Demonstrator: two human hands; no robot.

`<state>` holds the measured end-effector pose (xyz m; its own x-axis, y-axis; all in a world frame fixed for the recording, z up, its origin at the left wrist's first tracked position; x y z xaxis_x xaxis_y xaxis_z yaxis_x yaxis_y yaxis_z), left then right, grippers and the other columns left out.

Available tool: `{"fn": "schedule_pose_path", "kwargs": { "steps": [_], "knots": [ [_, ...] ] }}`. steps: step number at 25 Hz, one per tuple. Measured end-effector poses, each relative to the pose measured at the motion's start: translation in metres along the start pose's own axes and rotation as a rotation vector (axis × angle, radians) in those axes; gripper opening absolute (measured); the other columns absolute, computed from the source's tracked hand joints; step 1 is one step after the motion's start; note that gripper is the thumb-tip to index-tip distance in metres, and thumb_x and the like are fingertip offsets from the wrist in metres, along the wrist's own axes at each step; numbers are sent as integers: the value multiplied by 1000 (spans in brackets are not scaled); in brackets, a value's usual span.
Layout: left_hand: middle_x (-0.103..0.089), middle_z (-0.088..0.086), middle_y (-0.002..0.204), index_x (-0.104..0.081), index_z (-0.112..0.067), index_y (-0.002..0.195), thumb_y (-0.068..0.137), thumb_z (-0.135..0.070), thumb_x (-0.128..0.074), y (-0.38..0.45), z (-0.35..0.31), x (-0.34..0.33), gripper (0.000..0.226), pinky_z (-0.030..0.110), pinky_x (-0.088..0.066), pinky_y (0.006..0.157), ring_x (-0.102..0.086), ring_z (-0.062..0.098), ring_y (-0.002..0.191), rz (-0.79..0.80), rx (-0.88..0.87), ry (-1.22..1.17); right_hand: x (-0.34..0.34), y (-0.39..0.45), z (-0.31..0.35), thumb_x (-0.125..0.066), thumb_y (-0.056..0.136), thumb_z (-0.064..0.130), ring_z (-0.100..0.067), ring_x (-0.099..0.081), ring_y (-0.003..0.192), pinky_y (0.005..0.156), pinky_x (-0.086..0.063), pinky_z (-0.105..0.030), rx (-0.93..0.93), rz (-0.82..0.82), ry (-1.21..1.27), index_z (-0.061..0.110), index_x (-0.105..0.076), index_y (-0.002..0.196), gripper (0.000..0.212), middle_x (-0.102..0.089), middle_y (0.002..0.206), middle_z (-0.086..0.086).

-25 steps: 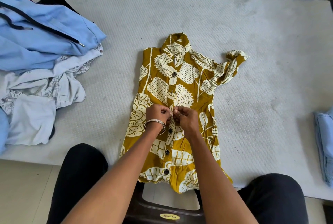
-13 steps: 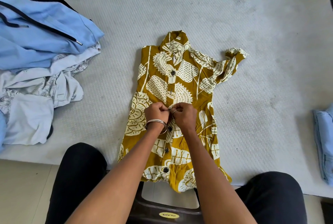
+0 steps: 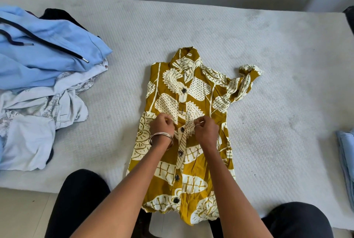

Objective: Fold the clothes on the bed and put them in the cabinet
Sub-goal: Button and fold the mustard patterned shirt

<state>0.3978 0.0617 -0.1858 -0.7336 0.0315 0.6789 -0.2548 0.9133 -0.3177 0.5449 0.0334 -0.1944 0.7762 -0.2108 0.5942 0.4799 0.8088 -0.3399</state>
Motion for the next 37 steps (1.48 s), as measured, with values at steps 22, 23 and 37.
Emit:
{"fn": "schedule_pose_path", "kwargs": {
  "steps": [22, 23, 37],
  "knots": [
    [-75, 4, 83, -76, -15, 85, 80, -20, -77, 57, 3, -26, 7, 45, -60, 74, -72, 29, 79, 199, 248, -378, -36, 37, 27, -73, 83, 9, -13, -63, 78, 69, -47, -24, 194, 74, -71, 13, -76, 100, 18, -72, 88, -4],
    [-75, 4, 84, -76, -15, 86, 80, -18, -77, 56, 2, -24, 7, 44, -60, 74, -72, 29, 80, 197, 252, -398, -37, 35, 27, -70, 82, 1, -13, -65, 76, 71, -52, -27, 164, 60, -25, 9, -76, 96, 17, -73, 84, -3],
    [-74, 8, 90, -71, -7, 103, 88, 2, -63, 41, 7, -23, 20, 28, -60, 69, -72, 19, 75, 234, 261, -673, -41, 39, 17, -79, 80, 24, -20, -71, 69, 68, -59, -33, -59, 154, 307, 19, -79, 85, 7, -75, 73, 0]
  ]
}}
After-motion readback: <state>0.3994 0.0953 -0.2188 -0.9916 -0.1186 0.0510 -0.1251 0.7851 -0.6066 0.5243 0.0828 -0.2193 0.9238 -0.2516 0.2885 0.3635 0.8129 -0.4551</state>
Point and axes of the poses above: each hand's wrist, its own y-axis towards the middle knuckle, its own x-axis out of the back of the hand, z = x × y, the point moved 2 cm from there along y, towards the middle knuckle
